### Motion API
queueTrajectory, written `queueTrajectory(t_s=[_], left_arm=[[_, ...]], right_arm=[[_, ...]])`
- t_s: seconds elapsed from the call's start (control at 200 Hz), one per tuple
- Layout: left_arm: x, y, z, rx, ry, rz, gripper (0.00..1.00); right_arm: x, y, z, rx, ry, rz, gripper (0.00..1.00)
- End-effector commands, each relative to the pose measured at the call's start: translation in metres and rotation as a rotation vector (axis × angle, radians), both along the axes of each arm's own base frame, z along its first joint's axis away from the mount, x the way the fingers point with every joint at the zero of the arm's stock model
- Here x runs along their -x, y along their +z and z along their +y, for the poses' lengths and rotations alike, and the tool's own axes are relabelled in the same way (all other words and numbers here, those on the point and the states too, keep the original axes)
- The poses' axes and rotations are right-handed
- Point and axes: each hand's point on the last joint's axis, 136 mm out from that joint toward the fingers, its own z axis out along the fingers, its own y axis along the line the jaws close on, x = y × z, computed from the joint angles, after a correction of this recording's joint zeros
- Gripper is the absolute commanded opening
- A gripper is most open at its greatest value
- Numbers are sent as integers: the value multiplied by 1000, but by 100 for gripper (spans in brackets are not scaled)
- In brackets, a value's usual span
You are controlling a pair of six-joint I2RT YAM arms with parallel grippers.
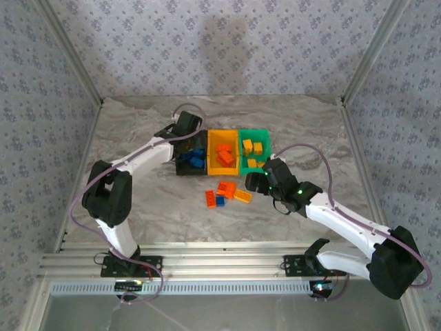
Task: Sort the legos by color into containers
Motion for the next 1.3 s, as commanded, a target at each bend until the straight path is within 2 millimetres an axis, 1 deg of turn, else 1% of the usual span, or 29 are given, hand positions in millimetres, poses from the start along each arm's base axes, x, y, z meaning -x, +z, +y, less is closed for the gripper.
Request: queueTrajectory(t_s=[0.0, 0.04, 0.1, 0.115, 0.125, 0.16, 0.195, 0.205, 0.26, 0.32, 0.36, 0.375, 0.395, 0.495, 0.565, 0.665, 0.76, 0.914, 1.019, 1.089, 1.169, 1.294], left_arm=[[10, 46, -14, 95, -43, -71, 84], [18, 57, -19, 129, -64, -92, 87], [34, 67, -26, 177, -94, -113, 92], [39, 69, -27, 190, -103, -115, 98], [42, 70, -28, 199, -110, -117, 99], [54, 75, -33, 229, -134, -124, 100], [67, 74, -37, 245, -156, -122, 99], [70, 78, -38, 253, -161, -130, 99], [92, 74, -42, 257, -200, -125, 99], [114, 65, -41, 250, -219, -112, 99], [128, 54, -39, 246, -228, -92, 99], [132, 53, -39, 250, -233, -91, 100], [139, 46, -37, 247, -234, -77, 100], [163, 23, -25, 253, -220, -26, 99], [177, 8, -15, 256, -203, 11, 100], [190, -5, -1, 252, -177, 36, 99], [198, -10, 13, 240, -149, 32, 99], [206, -11, 25, 237, -137, 19, 99], [208, -11, 30, 227, -130, 17, 99], [208, -11, 33, 221, -125, 13, 100], [209, -10, 36, 221, -121, 11, 100], [210, -11, 39, 222, -117, 7, 99]], right_arm=[[6, -13, -1, 9, 8, 48, 85], [7, -17, 0, 11, 11, 59, 85], [8, -23, 3, 19, 25, 76, 86], [8, -25, 3, 21, 27, 81, 86], [8, -26, 4, 23, 30, 85, 86], [9, -30, 6, 29, 42, 96, 85], [10, -34, 9, 37, 58, 107, 86], [9, -35, 10, 39, 60, 108, 86], [11, -40, 16, 56, 92, 118, 87], [11, -47, 23, 91, 126, 133, 88], [12, -52, 27, 128, 155, 139, 88], [12, -53, 29, 143, 170, 137, 88], [11, -55, 31, 159, 186, 137, 88], [8, -58, 41, 235, 249, 127, 90], [6, -61, 45, 275, 282, 140, 90], [8, -65, 46, 346, 326, 162, 90], [13, -67, 44, 410, 350, 180, 90], [25, -77, 44, 507, 399, 203, 90], [27, -86, 39, 585, 389, 225, 90], [25, -91, 37, 610, 378, 233, 89], [16, -91, 34, 635, 351, 222, 89], [4, -91, 34, 616, 325, 218, 86]])
